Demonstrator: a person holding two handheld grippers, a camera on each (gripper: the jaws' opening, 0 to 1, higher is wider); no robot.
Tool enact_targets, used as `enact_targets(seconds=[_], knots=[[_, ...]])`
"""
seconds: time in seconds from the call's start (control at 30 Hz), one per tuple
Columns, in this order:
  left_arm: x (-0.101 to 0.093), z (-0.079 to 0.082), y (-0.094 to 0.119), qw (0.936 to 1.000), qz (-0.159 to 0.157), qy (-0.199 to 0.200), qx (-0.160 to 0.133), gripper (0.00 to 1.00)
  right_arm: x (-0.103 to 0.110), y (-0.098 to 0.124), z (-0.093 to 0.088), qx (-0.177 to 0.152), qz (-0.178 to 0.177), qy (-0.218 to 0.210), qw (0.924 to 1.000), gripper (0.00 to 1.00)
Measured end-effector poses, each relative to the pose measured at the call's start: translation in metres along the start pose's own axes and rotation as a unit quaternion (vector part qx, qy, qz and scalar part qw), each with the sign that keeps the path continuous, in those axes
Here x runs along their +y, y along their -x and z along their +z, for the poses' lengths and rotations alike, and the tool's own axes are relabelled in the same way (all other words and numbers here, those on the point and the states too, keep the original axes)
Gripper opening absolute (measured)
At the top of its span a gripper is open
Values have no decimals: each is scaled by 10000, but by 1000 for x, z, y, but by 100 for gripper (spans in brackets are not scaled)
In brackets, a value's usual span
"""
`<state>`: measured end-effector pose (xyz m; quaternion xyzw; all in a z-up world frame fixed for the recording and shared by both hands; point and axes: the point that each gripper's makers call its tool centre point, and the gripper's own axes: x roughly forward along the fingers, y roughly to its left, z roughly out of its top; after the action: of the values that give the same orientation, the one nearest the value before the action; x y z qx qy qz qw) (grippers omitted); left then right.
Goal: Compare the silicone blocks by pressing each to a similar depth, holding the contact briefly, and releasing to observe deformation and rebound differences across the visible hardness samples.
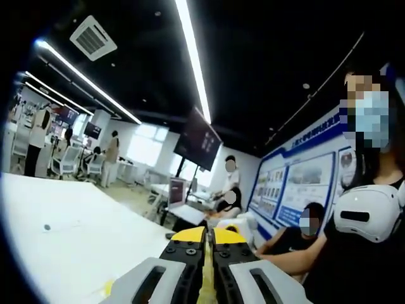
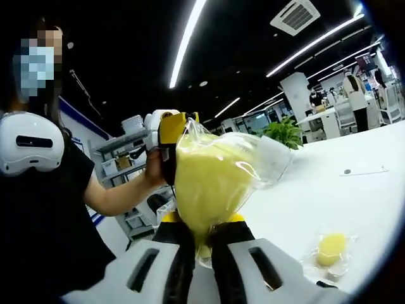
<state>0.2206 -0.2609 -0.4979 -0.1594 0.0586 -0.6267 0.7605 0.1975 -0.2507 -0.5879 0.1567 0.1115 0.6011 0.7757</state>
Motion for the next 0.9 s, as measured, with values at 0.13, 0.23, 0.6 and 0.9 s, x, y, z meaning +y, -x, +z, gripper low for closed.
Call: enact_targets(seconds=[0.13,0.23,0.6,0.9], knots=[[-2,1,0,10000,-43,4,-3,2,4,1,2,25,27,63,10000,3],[-1,3,2,10000,-76,36,-22,2,4,1,3,33,28,93,9999,3],[-3,4,2,9999,-122,-97,39,3,5,3,7,22,25,86,10000,3],[-3,4,1,9999,-92,-135,55,2,6,5,7,54,-2,154,9999,3]])
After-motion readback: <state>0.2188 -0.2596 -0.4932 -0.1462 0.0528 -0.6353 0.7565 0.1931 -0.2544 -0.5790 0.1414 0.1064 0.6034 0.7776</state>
